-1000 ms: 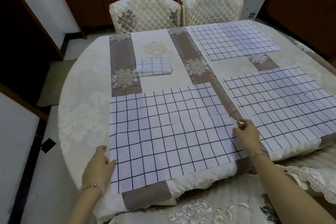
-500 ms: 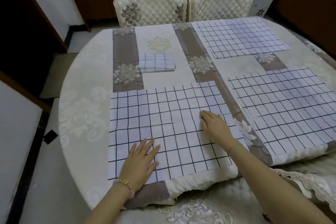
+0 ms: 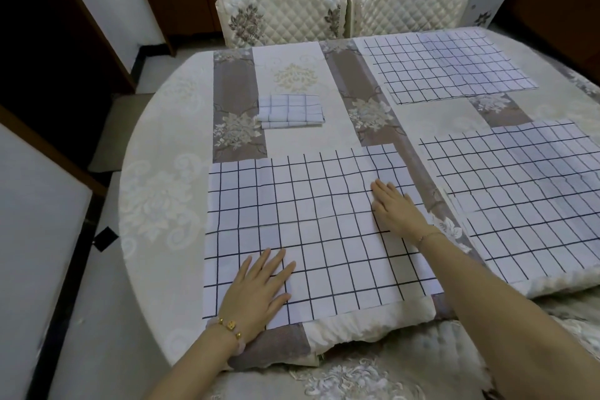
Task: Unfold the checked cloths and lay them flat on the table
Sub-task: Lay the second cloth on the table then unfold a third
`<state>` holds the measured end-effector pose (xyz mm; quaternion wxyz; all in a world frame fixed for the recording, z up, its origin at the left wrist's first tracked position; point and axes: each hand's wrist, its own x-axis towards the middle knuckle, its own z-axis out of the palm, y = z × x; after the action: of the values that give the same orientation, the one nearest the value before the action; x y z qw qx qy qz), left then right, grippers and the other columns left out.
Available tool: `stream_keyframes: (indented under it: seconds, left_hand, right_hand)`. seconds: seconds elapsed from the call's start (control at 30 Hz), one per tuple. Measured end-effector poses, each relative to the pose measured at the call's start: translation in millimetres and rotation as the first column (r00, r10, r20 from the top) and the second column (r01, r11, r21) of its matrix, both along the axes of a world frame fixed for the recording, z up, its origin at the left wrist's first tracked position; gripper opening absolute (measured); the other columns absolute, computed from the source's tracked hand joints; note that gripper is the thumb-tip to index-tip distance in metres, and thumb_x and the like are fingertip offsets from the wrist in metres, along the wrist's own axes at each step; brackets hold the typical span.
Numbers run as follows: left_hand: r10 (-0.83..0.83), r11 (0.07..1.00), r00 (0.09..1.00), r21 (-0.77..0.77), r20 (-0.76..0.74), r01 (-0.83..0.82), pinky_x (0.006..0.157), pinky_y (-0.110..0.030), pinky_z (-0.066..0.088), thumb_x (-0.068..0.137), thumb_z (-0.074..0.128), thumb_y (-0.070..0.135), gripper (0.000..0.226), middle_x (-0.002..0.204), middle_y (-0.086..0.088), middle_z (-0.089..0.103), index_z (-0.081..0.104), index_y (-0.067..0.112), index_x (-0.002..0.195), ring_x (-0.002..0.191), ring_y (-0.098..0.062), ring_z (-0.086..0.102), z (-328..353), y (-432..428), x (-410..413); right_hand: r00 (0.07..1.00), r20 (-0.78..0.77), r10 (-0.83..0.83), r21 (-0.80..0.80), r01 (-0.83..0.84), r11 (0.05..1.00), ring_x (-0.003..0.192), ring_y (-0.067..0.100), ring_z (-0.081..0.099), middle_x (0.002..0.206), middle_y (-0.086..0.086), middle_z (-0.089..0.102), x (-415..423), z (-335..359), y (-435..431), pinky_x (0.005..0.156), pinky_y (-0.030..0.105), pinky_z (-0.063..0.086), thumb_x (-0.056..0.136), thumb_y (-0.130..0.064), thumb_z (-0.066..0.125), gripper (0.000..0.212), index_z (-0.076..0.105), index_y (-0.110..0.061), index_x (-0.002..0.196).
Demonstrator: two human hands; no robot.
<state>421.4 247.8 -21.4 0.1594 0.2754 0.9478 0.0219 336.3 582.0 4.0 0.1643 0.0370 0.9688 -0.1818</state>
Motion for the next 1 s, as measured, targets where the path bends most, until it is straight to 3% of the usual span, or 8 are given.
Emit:
stream_keyframes:
  seconds: [0.07, 0.2, 0.3, 0.37, 0.5, 0.7, 0.83, 1.0]
  left_hand:
    - [-0.007, 1.000, 1.000, 0.020, -0.024, 0.008, 0.113, -0.034, 0.007, 0.097, 0.005, 0.052, 0.055, 0.141, 0.005, 0.052, 0.040, 0.032, 0.135, 0.132, -0.017, 0.034, 0, 0, -1]
    - [0.074, 0.990, 0.996, 0.127, -0.051, -0.068, 0.105, -0.034, 0.037, 0.098, 0.005, 0.049, 0.054, 0.129, 0.007, 0.062, 0.047, 0.031, 0.127, 0.121, -0.015, 0.057, 11, 4, -5]
    - [0.141, 0.981, 0.988, 0.142, -0.069, -0.131, 0.097, -0.040, 0.049, 0.099, 0.005, 0.047, 0.064, 0.127, 0.002, 0.064, 0.059, 0.023, 0.123, 0.117, -0.020, 0.062, 16, 2, -20]
    - [0.150, 0.983, 0.984, 0.124, -0.092, -0.139, 0.099, -0.043, 0.045, 0.099, 0.005, 0.049, 0.069, 0.131, -0.002, 0.061, 0.060, 0.018, 0.125, 0.121, -0.024, 0.058, 13, -1, -35]
    - [0.198, 0.968, 0.977, 0.170, -0.077, -0.183, 0.111, -0.046, 0.030, 0.089, 0.012, 0.047, 0.068, 0.147, -0.002, 0.045, 0.048, 0.018, 0.138, 0.137, -0.027, 0.040, 4, -9, -59]
    - [0.372, 0.924, 0.927, 0.123, -0.053, -0.363, 0.119, -0.040, 0.009, 0.087, 0.005, 0.054, 0.070, 0.160, 0.004, 0.015, 0.022, 0.028, 0.150, 0.148, -0.018, 0.013, 1, -35, -68]
    - [0.356, 0.934, 0.934, 0.038, 0.013, -0.356, 0.120, -0.038, -0.002, 0.085, 0.005, 0.055, 0.071, 0.161, 0.006, -0.005, 0.002, 0.030, 0.151, 0.149, -0.015, -0.003, 2, -37, -67]
    - [0.339, 0.940, 0.937, 0.018, 0.081, -0.342, 0.120, -0.039, 0.002, 0.099, 0.026, 0.048, 0.061, 0.161, 0.005, -0.004, 0.004, 0.028, 0.152, 0.149, -0.016, -0.002, 15, -37, -74]
  right_hand:
    - [1.000, -0.014, -0.017, -0.018, 0.016, 1.000, 0.147, 0.023, 0.006, 0.160, 0.001, 0.011, -2, 1, 0, 0.117, 0.046, 0.008, 0.101, -0.024, 0.026, 0.047, 0.022, -0.015, 0.147]
    - [0.974, -0.189, -0.126, -0.094, 0.110, 0.989, 0.147, 0.021, 0.013, 0.157, 0.006, 0.021, 16, 9, -6, 0.118, 0.040, 0.013, 0.100, -0.022, 0.033, 0.047, 0.030, -0.011, 0.146]
    - [0.955, -0.269, -0.124, -0.091, 0.103, 0.991, 0.143, 0.020, 0.024, 0.152, 0.006, 0.033, 52, 18, -16, 0.116, 0.035, 0.022, 0.099, -0.020, 0.038, 0.043, 0.038, -0.011, 0.142]
    - [0.981, -0.183, -0.067, -0.017, 0.064, 0.998, 0.144, 0.016, 0.023, 0.154, 0.001, 0.031, 79, 17, -19, 0.117, 0.036, 0.021, 0.100, -0.022, 0.037, 0.045, 0.035, -0.014, 0.144]
    - [0.992, 0.106, 0.062, 0.087, -0.072, 0.994, 0.148, 0.012, 0.003, 0.160, -0.006, 0.003, 99, 7, -13, 0.119, 0.039, 0.013, 0.101, -0.033, 0.032, 0.056, 0.011, -0.020, 0.151]
    - [0.989, 0.119, 0.090, 0.119, -0.104, 0.987, 0.147, 0.012, -0.006, 0.160, -0.006, -0.007, 103, 1, -10, 0.120, 0.039, 0.006, 0.101, -0.035, 0.029, 0.060, 0.001, -0.020, 0.151]
    - [0.990, 0.119, 0.078, 0.103, -0.090, 0.991, 0.147, 0.011, -0.006, 0.159, -0.007, -0.007, 104, 5, -13, 0.120, 0.039, 0.005, 0.101, -0.035, 0.029, 0.060, 0.000, -0.020, 0.151]
    - [0.991, 0.127, 0.030, -0.008, -0.030, 1.000, 0.147, 0.013, 0.004, 0.160, -0.007, 0.004, 102, 17, -15, 0.120, 0.037, 0.012, 0.099, -0.030, 0.039, 0.059, 0.013, -0.020, 0.151]
